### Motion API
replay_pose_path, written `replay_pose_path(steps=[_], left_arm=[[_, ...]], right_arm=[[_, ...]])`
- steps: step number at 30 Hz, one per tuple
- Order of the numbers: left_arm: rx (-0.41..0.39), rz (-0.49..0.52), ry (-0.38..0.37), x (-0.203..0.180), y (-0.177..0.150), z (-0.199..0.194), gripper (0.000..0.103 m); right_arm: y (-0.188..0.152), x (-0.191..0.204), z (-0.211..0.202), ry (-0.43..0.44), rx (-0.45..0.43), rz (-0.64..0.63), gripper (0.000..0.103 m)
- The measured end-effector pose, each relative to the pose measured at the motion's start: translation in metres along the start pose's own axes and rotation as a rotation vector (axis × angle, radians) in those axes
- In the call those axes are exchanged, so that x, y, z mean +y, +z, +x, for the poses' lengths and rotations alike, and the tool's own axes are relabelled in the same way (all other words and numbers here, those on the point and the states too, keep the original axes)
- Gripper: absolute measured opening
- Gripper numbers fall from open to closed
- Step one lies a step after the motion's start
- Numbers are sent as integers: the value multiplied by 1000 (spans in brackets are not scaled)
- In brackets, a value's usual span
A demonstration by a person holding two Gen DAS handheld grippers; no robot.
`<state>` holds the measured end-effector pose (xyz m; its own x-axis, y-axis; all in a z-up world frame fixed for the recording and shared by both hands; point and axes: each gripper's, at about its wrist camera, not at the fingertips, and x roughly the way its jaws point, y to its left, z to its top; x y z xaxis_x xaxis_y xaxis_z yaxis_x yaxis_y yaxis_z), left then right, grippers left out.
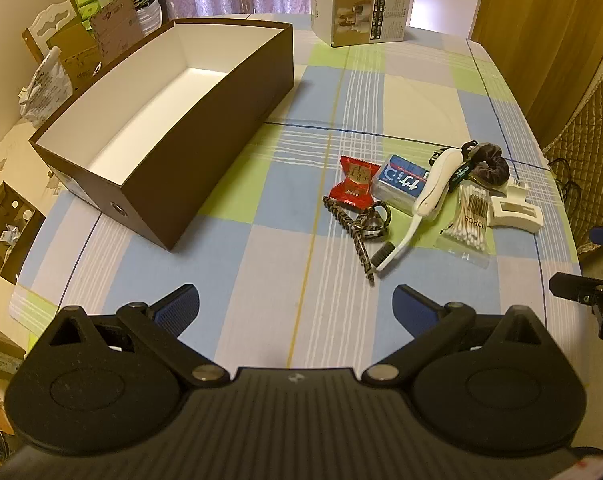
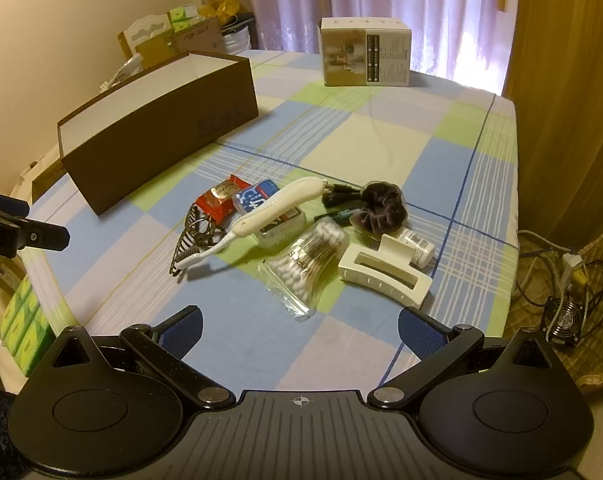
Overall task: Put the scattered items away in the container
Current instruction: 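Move both tools toward the scattered items on the table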
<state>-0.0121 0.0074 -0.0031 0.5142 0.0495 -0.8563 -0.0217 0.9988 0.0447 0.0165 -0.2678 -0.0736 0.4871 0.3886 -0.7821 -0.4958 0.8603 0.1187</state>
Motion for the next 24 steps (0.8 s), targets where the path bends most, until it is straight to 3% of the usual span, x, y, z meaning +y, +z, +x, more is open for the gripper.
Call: replay_pose_path(steps=[24], left_arm=[[19, -12, -9, -1, -3, 1, 102]], right_arm=[[-2, 2, 1, 5, 4, -2, 101]])
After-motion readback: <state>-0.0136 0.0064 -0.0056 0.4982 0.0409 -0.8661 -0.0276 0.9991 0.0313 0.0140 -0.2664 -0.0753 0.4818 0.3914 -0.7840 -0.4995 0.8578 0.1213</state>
